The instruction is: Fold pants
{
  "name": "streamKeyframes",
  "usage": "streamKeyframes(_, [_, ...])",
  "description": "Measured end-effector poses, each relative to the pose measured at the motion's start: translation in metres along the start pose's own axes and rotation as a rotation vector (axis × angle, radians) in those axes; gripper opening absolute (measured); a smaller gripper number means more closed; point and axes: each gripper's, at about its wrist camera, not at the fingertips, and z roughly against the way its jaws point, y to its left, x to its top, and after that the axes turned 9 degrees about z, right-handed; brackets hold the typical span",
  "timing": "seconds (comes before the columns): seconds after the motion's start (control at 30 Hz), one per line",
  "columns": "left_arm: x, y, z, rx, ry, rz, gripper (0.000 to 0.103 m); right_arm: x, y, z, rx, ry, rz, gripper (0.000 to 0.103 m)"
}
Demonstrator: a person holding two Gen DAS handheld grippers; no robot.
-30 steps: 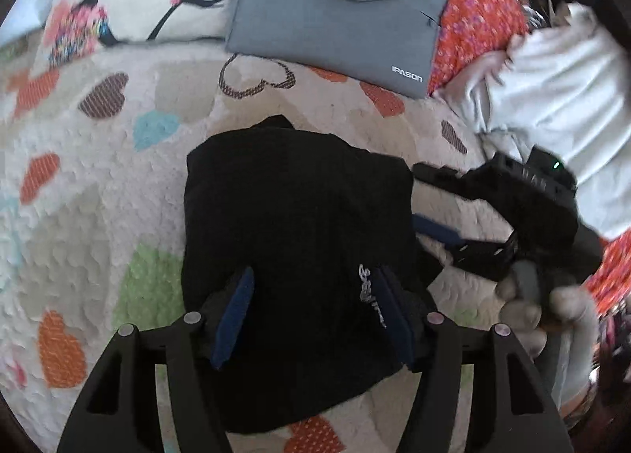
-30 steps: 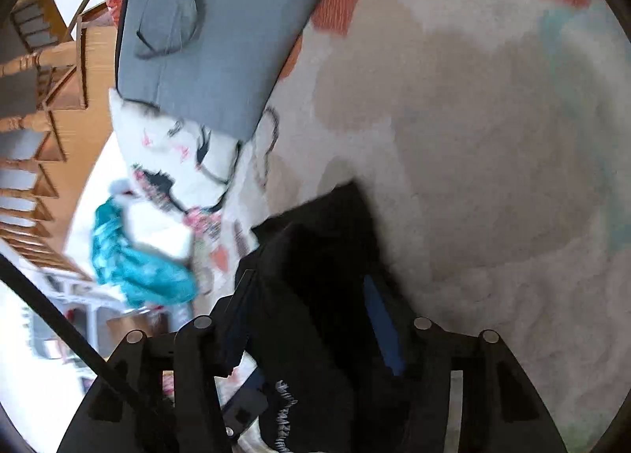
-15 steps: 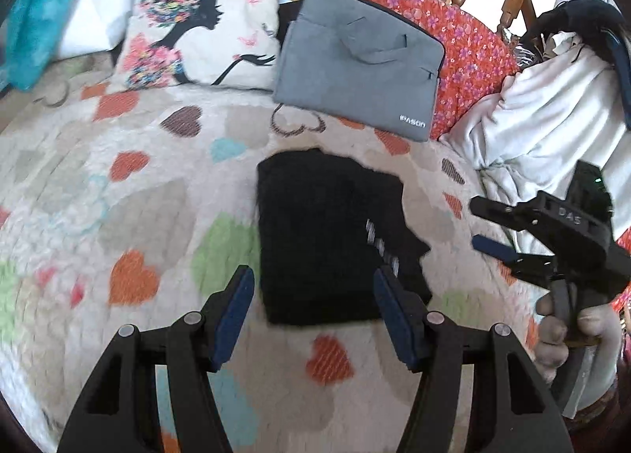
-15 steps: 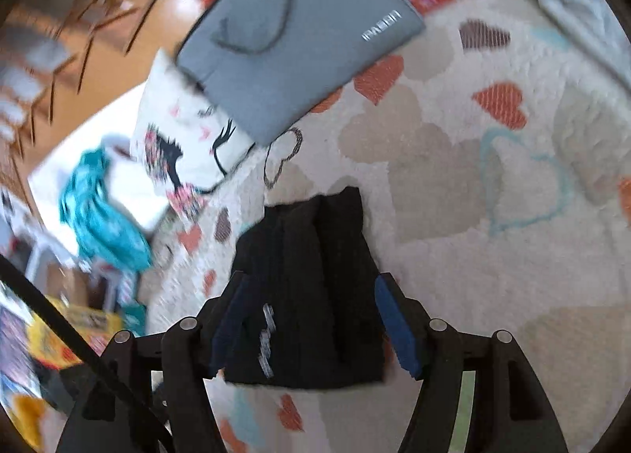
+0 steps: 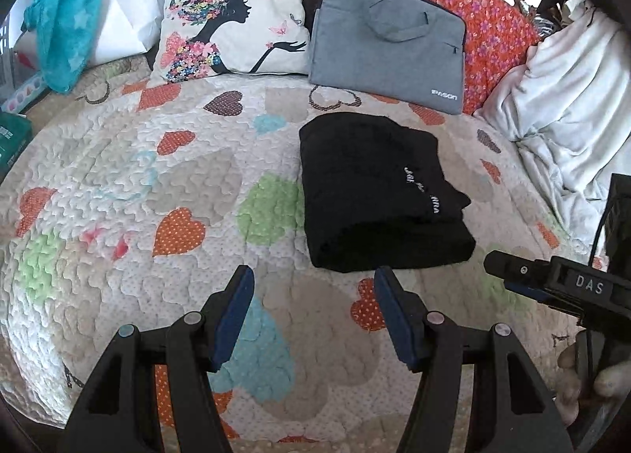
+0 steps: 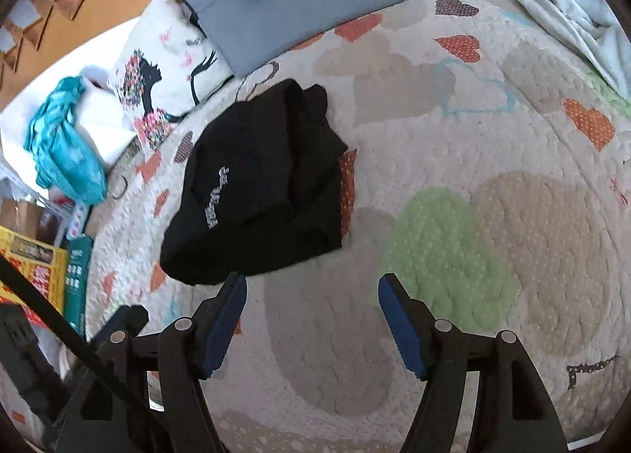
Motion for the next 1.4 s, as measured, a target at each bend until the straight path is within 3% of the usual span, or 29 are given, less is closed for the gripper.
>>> streamKeyframes(0.3, [0.000,-0.003,-0.013,0.080,0.023,-0.028,0.062,0.001,0.017,-0.007,-0.049,-0.004,0.076,0.075])
streamKeyframes(1.4, [-0.004,-0.005,-0.032,0.109,0.087,-0.055,0.062,-0.001,0.016,-0.021,-0.091,0.024,0.094,0.076])
